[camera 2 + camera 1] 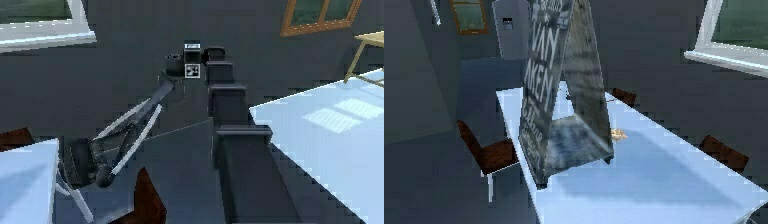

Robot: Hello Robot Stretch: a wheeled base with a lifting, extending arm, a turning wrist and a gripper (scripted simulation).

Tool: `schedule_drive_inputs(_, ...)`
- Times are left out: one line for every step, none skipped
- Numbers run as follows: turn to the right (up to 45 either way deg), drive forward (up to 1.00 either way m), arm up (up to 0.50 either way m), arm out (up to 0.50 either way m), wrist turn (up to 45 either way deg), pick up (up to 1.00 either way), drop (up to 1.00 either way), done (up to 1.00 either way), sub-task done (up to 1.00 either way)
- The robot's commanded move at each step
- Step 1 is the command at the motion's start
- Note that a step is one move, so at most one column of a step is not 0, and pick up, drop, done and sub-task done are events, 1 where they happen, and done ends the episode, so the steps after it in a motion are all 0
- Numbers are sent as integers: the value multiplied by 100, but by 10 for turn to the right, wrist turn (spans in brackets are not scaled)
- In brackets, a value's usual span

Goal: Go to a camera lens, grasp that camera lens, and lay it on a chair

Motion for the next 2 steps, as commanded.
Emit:
schedule_drive_inputs(0,0,0,0,390,0,0,0,0)
schedule_drive_inputs(0,0,-46,0,0,0,0,0,0)
